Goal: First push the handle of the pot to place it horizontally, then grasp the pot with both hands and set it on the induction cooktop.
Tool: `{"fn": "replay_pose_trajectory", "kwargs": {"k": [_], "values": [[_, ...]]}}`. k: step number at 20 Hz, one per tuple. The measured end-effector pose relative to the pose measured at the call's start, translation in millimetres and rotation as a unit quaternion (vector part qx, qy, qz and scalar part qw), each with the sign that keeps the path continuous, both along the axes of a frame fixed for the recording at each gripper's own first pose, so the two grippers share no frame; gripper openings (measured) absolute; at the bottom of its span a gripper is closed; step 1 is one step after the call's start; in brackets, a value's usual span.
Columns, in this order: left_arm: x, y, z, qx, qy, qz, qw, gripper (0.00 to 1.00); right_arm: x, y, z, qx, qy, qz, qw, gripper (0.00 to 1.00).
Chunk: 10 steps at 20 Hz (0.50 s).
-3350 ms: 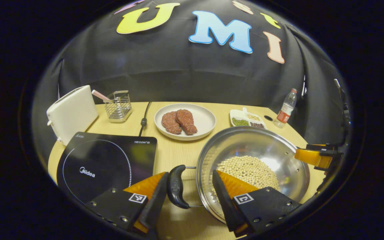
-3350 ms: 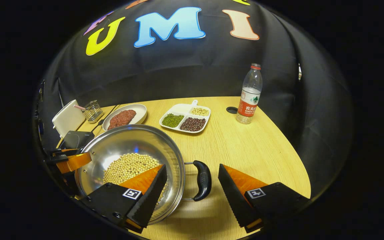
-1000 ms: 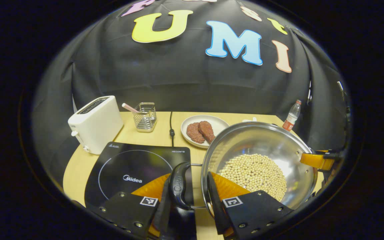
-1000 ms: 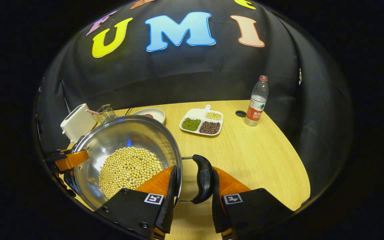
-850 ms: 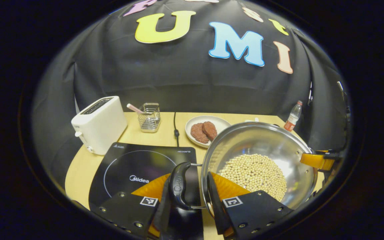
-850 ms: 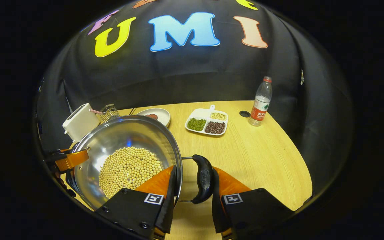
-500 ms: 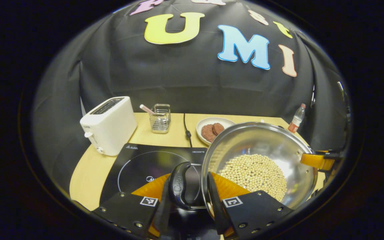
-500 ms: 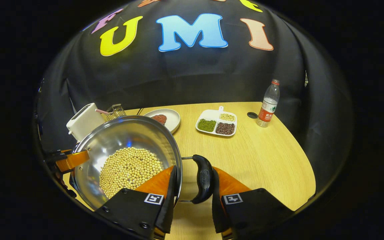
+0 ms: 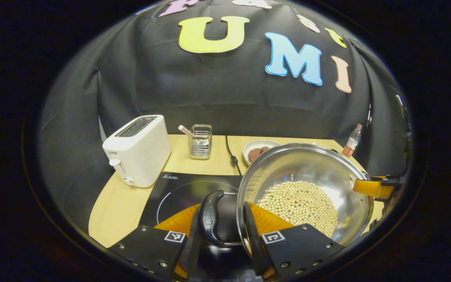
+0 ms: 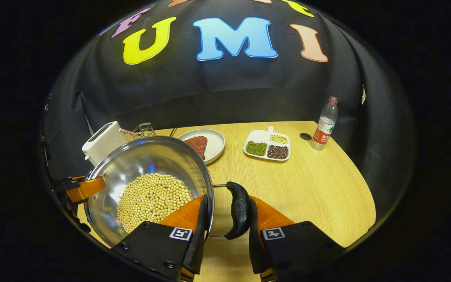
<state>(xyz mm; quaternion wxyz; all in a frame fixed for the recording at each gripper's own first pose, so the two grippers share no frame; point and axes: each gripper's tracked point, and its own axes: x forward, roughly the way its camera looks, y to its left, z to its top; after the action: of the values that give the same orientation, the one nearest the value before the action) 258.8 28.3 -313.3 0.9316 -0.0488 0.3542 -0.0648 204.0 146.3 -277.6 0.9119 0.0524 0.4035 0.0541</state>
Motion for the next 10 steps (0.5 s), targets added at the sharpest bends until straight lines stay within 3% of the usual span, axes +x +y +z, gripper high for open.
{"fn": "replay_pose_trajectory", "kwargs": {"k": [4, 10], "values": [[0.1, 20.4, 0.0, 0.0, -0.001, 0.007, 1.0, 0.55, 2.4, 19.2, 1.9, 0.001, -0.001, 0.006, 1.0, 0.47], [3.0, 52.5, -0.8, 0.001, -0.001, 0.015, 1.0, 0.55, 6.0, 48.6, 3.6, 0.005, -0.002, 0.017, 1.0, 0.5]]}}
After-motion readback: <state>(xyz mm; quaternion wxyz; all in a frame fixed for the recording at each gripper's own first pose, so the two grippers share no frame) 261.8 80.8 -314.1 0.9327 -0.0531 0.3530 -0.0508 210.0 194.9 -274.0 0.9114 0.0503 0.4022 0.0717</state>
